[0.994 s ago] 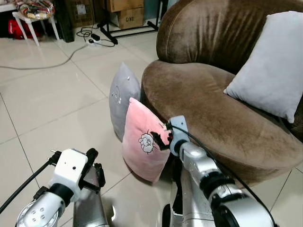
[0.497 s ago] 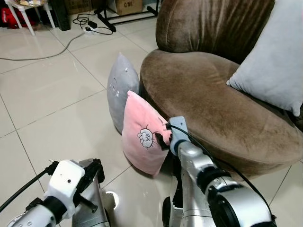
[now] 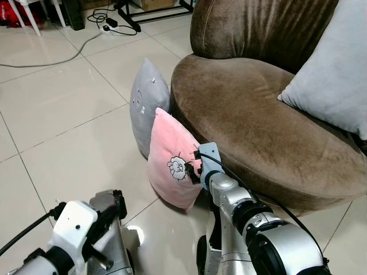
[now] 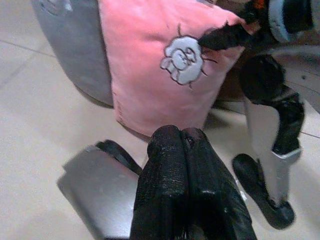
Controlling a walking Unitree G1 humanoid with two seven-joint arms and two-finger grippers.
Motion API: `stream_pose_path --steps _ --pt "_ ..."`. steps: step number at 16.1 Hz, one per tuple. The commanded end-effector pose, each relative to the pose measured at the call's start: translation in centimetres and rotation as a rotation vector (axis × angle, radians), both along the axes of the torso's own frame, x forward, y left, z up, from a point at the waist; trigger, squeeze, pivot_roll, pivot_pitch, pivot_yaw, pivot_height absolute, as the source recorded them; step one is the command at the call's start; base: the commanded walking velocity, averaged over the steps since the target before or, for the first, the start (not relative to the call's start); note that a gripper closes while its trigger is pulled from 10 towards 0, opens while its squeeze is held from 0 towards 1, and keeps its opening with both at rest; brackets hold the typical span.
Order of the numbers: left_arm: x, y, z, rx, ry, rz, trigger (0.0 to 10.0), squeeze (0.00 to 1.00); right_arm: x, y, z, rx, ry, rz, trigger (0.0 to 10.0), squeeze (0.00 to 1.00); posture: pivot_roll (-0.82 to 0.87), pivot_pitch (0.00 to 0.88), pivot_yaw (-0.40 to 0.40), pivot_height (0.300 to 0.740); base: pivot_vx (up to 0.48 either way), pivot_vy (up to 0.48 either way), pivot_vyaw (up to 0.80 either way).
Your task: Move the pillow to the sofa from floor
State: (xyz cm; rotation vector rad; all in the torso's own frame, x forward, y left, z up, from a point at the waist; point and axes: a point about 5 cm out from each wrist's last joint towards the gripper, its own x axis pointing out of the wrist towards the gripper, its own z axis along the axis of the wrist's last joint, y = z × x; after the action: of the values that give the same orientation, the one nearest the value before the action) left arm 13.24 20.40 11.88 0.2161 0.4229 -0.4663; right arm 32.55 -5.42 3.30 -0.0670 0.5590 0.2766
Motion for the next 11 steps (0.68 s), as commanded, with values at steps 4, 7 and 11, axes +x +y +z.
stream_pose_path --steps 4,7,11 --pt "-0.37 -0.41 0.12 -0.031 0.028 -0.031 10.0 0.0 0.05 0.11 0.07 -0.014 0.001 0.012 0.0 0.0 0.07 0.146 -0.094 0.426 0.0 0.0 0.0" --pt "-0.46 -0.45 -0.04 -0.038 0.043 -0.04 10.0 0.0 0.06 0.35 0.15 -0.011 -0.003 0.024 0.0 0.0 0.07 0.138 -0.094 0.426 0.0 0.0 0.0" --pt "-0.42 -0.68 -0.31 -0.044 0.048 -0.045 10.0 0.0 -0.06 0.66 0.13 -0.009 -0.005 0.046 0.0 0.0 0.07 0.128 -0.099 0.426 0.0 0.0 0.0"
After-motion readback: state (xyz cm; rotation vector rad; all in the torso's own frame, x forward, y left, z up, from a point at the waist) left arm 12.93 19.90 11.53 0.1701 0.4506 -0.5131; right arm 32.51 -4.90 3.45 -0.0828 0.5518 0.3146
